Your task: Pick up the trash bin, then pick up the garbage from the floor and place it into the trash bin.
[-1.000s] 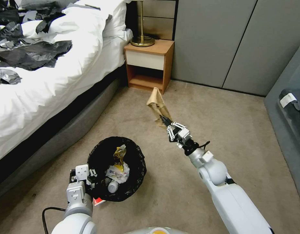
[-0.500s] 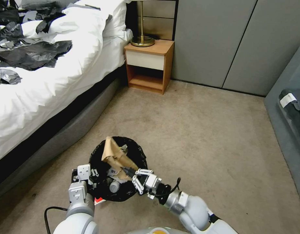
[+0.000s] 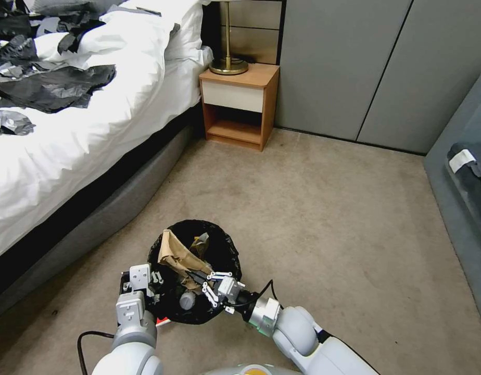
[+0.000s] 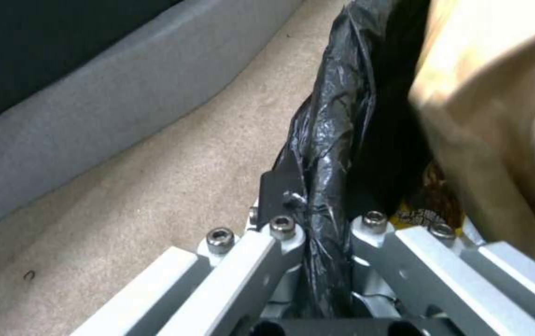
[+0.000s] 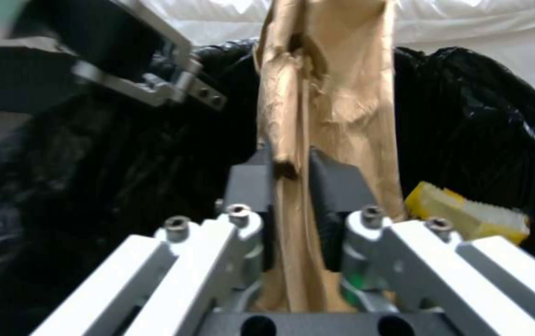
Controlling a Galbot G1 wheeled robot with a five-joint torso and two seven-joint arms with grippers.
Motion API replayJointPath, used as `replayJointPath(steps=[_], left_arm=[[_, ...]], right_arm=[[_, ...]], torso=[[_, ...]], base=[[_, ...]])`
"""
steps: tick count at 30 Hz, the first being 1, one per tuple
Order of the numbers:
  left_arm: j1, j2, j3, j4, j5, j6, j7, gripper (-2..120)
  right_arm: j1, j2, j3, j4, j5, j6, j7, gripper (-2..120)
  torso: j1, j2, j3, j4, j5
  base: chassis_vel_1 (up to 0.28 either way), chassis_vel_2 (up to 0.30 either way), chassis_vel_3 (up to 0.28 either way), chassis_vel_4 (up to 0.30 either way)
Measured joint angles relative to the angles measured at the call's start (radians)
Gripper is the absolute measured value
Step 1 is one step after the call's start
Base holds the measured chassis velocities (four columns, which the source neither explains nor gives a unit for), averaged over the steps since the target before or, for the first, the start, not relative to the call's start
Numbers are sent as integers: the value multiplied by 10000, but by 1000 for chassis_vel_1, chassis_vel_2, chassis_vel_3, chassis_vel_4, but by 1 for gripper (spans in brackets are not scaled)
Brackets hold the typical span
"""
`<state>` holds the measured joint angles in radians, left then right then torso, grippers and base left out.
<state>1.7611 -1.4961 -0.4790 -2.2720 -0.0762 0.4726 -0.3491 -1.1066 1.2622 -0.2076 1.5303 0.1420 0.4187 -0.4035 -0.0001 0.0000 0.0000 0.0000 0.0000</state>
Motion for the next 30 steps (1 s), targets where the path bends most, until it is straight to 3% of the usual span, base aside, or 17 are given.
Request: replayJointPath(steps=[14,20,24,30], left_arm=[[-13,-11,-13,-12,2,13,0,1],[-103,61,-110,9,-62,70,2,1],[-173,134,-216,69,-150,139,2,1],[-261,198,-362,217,-232,178,3,1]], right_arm=[[198,-54,-6,49,3,-113,45,65],[-137,-363,331,939,6,-78,80,91],[-406,-811,751,1860,5,43,81,100],[-775,-1539,1430,3032,105,-40,106,100]], torso=[[0,0,0,-1,0],[0,0,0,0,2],[0,0,0,-1,3],[0,0,-1,-1,3]], base=[[0,0,0,0],[0,0,0,0],[0,0,0,0],[0,0,0,0]])
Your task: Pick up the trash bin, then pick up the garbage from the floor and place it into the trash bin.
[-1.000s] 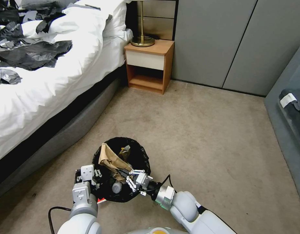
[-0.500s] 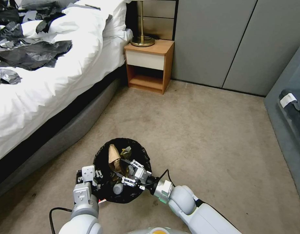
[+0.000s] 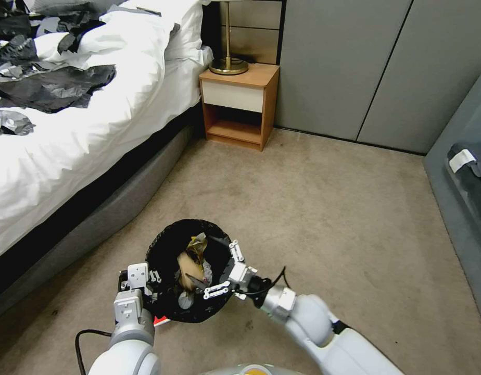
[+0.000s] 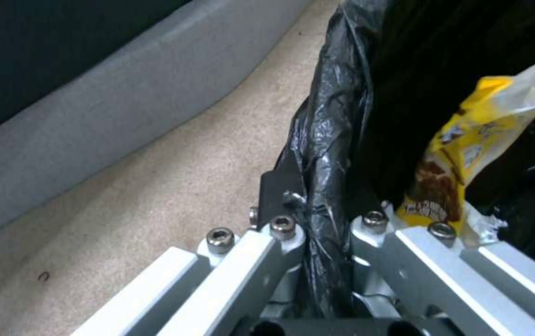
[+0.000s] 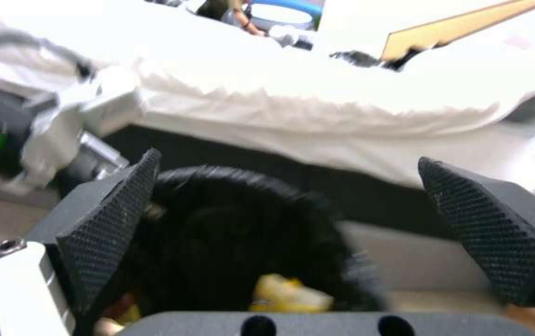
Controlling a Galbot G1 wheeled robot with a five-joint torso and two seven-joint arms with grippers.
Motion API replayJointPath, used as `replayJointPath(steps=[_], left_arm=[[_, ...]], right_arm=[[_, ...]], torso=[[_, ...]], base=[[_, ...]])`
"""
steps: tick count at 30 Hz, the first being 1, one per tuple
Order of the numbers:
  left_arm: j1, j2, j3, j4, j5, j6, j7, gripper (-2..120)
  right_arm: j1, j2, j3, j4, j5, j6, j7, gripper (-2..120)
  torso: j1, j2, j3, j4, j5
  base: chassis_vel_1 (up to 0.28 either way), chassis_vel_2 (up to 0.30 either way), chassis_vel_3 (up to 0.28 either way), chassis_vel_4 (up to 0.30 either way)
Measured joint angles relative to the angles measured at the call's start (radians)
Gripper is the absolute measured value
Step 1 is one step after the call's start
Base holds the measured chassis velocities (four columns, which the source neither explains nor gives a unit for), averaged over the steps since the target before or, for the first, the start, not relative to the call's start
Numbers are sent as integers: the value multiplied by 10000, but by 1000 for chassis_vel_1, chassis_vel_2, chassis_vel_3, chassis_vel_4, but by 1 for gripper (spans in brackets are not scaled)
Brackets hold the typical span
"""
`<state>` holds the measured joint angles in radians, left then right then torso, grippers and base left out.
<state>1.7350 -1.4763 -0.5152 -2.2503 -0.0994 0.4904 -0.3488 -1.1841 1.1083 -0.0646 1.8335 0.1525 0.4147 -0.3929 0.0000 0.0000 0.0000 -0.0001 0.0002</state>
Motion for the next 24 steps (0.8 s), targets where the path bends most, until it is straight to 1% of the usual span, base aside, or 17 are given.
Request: replayJointPath(steps=[3,4,6,8,9,11,12,13,16,17,20,24], left_arm=[[-32,11,-92,75,-52,14,-7,1],[-32,11,-92,75,-52,14,-7,1],[-34,15,-120,75,-74,17,-8,1],[-30,15,-129,38,-107,23,-14,1],[-30,15,-129,38,-107,23,-14,1],[2,10,-131,-13,-181,23,-30,1],[26,7,-131,-23,-208,20,-43,1],[26,7,-131,-23,-208,20,-43,1],[105,0,-126,-58,-226,-11,-52,1],[105,0,-126,-58,-226,-11,-52,1],[157,-11,-113,-95,-226,-23,-52,1],[211,-11,-113,-159,-224,-24,-52,1]], right_arm=[[-539,-448,955,947,128,-50,48,100],[-539,-448,955,947,128,-50,48,100],[-925,-515,1581,1358,159,-39,58,100],[-1341,-406,2159,1578,170,63,202,100],[-1341,-406,2159,1578,170,63,202,100],[-1781,15,2734,1617,110,213,531,100],[-1978,249,2925,1594,97,276,720,100],[-1978,249,2925,1594,97,276,720,100],[-2534,942,3273,1342,64,472,1184,100],[-2534,942,3273,1342,64,472,1184,100],[-2843,1493,3442,1023,-62,735,1393,100],[-2919,1733,3451,833,-140,812,1524,100]], torso=[[0,0,0,-1,-3],[0,0,0,-1,-3],[0,0,0,0,0],[0,0,0,1,-3],[0,0,0,1,-3],[0,0,0,-1,-1],[0,0,0,2,-1],[0,0,0,2,-1],[-1,1,0,1,0],[-1,1,0,1,0],[0,0,0,-1,-2],[0,0,0,0,-3]], base=[[0,0,0,0],[0,0,0,0],[0,0,0,0],[0,0,0,0],[0,0,0,0],[0,0,0,0],[0,0,0,0],[0,0,0,0],[0,0,0,0],[0,0,0,0],[0,0,0,0],[0,0,0,0]])
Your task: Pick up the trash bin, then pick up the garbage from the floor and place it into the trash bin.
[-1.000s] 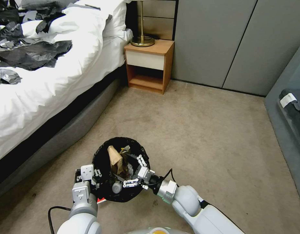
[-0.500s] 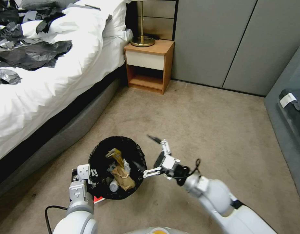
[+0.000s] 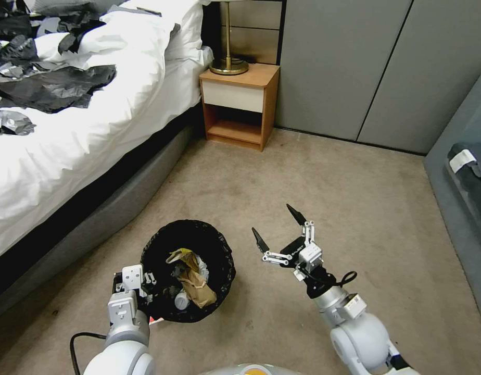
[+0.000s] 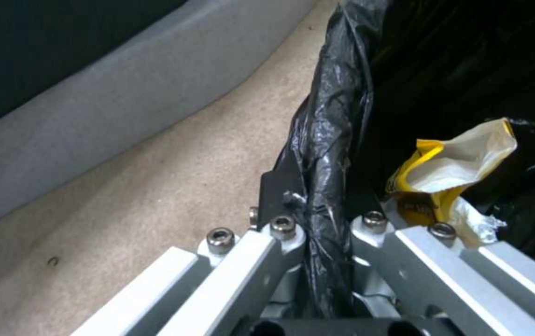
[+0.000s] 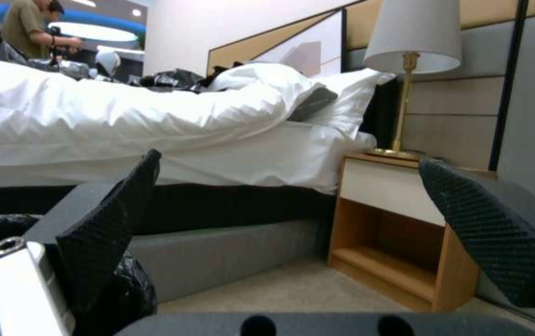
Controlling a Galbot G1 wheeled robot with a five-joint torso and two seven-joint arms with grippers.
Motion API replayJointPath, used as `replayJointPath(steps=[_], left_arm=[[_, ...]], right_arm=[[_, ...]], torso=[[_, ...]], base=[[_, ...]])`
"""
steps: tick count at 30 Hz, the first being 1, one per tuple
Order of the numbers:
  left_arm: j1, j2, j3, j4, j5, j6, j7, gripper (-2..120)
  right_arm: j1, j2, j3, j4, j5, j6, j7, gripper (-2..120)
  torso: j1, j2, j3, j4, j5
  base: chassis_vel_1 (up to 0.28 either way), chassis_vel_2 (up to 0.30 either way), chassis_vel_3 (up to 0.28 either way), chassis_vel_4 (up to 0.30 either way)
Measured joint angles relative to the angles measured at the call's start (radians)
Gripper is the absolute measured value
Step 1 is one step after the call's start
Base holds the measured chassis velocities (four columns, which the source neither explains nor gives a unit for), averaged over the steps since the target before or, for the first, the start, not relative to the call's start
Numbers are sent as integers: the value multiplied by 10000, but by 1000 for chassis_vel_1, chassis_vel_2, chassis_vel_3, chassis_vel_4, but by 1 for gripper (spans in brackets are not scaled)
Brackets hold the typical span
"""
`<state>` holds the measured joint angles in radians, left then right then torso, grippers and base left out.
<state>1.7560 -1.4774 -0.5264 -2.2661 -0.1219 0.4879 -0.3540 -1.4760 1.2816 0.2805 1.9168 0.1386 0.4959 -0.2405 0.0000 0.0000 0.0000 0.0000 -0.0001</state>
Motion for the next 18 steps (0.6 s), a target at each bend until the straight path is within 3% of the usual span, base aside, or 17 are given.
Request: replayJointPath(steps=[18], left_arm=[[199,10,-137,-261,-5,13,35,1]], right_arm=[[124,18,-157,-299,-163,-47,118,100]], torso=[[0,0,0,0,1]], base=[[66,66,68,67]])
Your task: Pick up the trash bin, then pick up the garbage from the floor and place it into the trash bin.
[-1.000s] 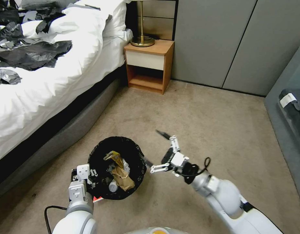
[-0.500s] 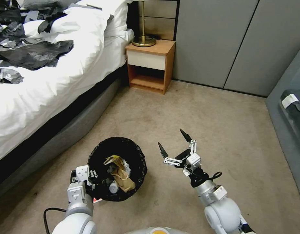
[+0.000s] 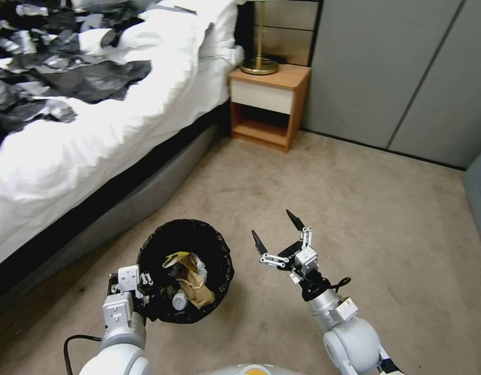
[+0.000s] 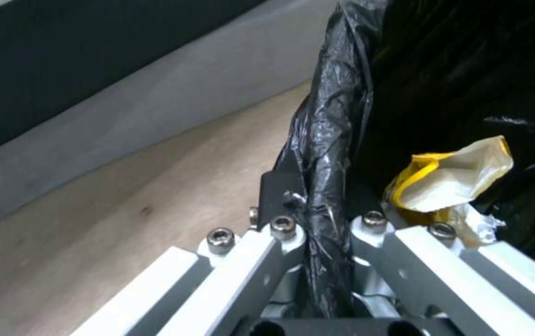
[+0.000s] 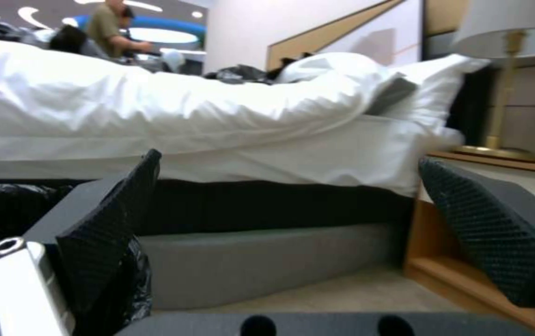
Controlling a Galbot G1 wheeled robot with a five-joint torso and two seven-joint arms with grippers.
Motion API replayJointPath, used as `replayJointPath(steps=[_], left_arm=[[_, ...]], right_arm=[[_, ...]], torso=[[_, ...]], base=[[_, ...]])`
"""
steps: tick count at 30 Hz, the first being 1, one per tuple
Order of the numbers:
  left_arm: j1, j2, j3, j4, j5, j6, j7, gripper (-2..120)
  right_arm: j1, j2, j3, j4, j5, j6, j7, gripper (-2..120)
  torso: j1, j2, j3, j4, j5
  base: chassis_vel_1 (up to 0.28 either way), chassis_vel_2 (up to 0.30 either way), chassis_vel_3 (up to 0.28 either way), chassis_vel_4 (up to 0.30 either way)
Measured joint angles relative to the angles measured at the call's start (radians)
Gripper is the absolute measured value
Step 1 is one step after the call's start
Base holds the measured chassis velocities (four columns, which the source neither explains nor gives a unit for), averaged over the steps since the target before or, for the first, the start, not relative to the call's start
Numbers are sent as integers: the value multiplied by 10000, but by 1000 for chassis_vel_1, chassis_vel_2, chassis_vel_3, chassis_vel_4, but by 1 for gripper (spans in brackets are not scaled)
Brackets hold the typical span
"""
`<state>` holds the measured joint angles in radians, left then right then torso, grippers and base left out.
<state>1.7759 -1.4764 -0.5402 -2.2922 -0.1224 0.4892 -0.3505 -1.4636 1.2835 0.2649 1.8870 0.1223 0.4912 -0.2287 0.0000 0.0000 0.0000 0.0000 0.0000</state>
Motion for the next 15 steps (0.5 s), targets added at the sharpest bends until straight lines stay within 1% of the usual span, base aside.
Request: replayJointPath(steps=[7,15], left_arm=[[74,-19,-6,-62,34,1,0,1],[275,-35,96,-366,106,3,3,1]], right_arm=[[37,-65,5,-29,-1,-13,-23,100],[77,-159,9,-29,-2,-47,-64,100]], torso=[[1,0,0,0,2],[0,0,0,-1,0]], base=[[121,130,117,110],[113,123,117,119]])
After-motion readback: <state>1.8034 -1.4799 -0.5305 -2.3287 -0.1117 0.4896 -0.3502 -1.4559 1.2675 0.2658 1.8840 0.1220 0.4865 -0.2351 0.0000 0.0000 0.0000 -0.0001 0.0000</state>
